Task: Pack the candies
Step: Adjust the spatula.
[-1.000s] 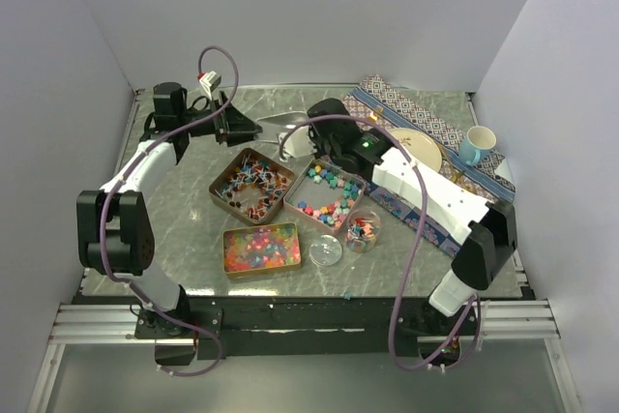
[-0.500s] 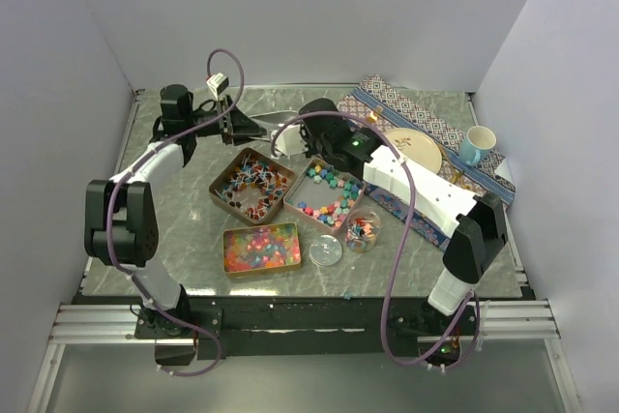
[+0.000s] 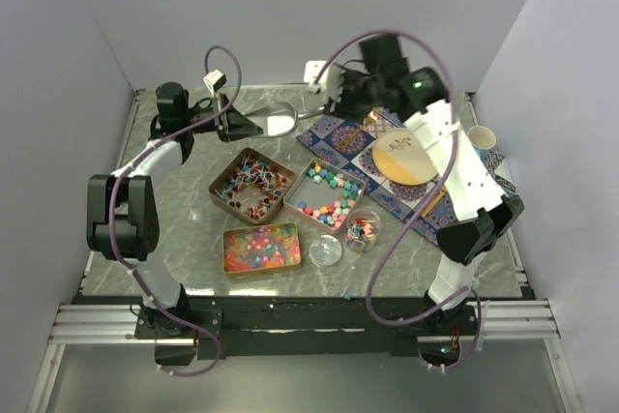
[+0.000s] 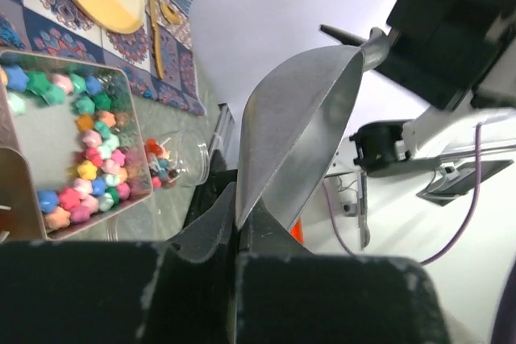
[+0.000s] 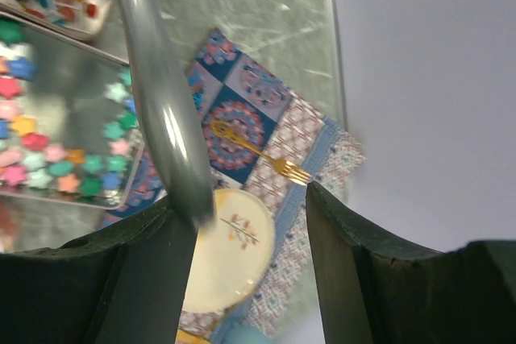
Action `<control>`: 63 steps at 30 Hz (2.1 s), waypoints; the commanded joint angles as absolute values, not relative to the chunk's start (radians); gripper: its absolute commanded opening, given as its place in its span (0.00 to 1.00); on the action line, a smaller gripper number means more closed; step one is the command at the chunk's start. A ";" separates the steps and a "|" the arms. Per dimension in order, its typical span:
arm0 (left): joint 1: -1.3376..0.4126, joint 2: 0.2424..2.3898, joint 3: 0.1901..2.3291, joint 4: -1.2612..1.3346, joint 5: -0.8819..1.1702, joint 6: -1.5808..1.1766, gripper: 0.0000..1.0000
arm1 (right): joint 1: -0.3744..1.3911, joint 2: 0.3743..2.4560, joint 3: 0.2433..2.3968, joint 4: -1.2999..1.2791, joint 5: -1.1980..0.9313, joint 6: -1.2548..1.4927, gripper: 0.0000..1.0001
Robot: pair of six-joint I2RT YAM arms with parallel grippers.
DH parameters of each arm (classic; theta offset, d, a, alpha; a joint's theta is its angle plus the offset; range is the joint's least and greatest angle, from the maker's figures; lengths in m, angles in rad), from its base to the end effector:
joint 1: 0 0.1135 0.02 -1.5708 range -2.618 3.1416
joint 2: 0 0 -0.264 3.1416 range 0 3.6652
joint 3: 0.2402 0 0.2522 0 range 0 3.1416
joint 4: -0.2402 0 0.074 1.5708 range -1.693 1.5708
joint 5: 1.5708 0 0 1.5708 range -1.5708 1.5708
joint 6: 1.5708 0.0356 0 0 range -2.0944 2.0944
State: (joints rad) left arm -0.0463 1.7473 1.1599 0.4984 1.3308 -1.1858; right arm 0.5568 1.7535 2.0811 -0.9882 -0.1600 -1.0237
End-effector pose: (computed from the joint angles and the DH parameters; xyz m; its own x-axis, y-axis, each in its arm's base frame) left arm 0.3836 -0.0524 0.2803 -0.9393 -0.1770 -0.2941 0.2848 0.0762 -0.9556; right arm 0.3084 0.1986 0.4418 0.2658 -0.8277 -0.4943 -0.7718 0.1245 -0.6235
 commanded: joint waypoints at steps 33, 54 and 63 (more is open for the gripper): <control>-0.064 1.833 1.316 0.318 1.474 -0.960 0.01 | 0.518 1.905 2.299 -1.270 -0.594 -0.985 0.52; -0.072 1.855 1.342 0.259 1.443 -0.908 0.01 | 0.558 1.907 2.304 -1.265 -0.528 -0.928 0.40; -0.071 1.838 1.327 0.200 1.418 -0.867 0.08 | 0.572 1.937 2.341 -1.357 -0.506 -0.951 0.00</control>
